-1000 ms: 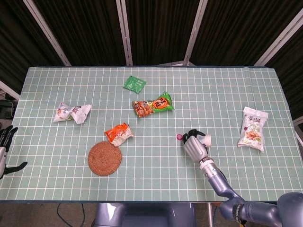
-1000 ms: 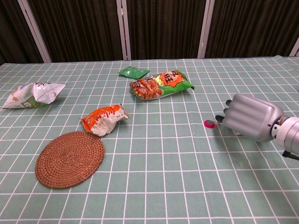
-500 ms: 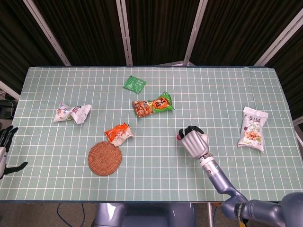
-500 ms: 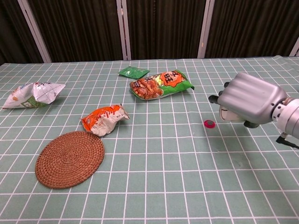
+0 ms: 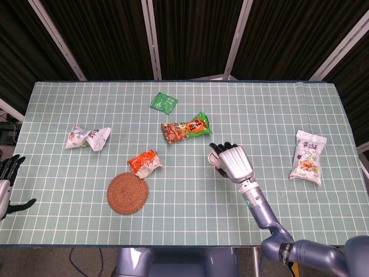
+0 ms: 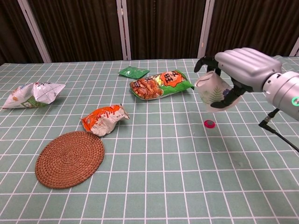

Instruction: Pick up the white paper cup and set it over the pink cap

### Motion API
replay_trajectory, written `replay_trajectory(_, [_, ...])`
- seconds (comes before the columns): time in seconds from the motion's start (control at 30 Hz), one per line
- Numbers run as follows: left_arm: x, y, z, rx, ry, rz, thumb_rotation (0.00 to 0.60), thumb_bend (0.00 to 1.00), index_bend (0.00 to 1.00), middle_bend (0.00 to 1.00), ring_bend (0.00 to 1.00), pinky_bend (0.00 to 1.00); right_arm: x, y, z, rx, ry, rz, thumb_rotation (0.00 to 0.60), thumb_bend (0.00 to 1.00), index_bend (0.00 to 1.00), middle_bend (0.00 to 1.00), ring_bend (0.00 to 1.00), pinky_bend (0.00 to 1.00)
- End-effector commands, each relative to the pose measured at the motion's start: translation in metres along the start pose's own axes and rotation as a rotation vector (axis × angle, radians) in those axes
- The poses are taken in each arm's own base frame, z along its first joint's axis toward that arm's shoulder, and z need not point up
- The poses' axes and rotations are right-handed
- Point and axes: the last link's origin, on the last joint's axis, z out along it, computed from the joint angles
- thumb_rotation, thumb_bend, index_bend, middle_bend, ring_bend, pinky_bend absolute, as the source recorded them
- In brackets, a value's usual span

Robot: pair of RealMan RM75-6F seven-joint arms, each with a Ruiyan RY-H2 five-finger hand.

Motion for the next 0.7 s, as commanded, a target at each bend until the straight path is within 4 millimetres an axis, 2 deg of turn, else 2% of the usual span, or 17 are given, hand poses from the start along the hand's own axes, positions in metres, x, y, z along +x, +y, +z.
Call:
replay_trajectory(0.03, [0.000,-0.001,0.001,0.004,-0.002,-0.001,0.600,0.00,0.00,0.00,0.00,0.00,-0.006,-0.006,0.014,-0.059,0.012,0.169,0.600,0.11,0.25,0.43,0.35,0.58])
replay_trajectory(0.27, [-0.001,-0.003,0.003,0.011,-0.009,-0.001,0.600,0.00,0.00,0.00,0.00,0.00,-0.020,-0.022,0.029,-0.088,0.018,0.283,0.600,0.11,0.25,0.43,0.35,0.58])
replay_trajectory(0.4, [-0.001,-0.004,0.004,0.017,-0.012,-0.001,0.600,0.00,0.00,0.00,0.00,0.00,-0.028,-0.028,0.033,-0.091,0.013,0.283,0.600,0.11,0.25,0.43,0.35,0.57])
replay_trajectory(0.7, [0.000,-0.005,0.004,0.021,-0.010,-0.005,0.600,0.00,0.00,0.00,0.00,0.00,-0.047,-0.023,0.028,-0.114,-0.010,0.262,0.600,0.11,0.25,0.43,0.35,0.56])
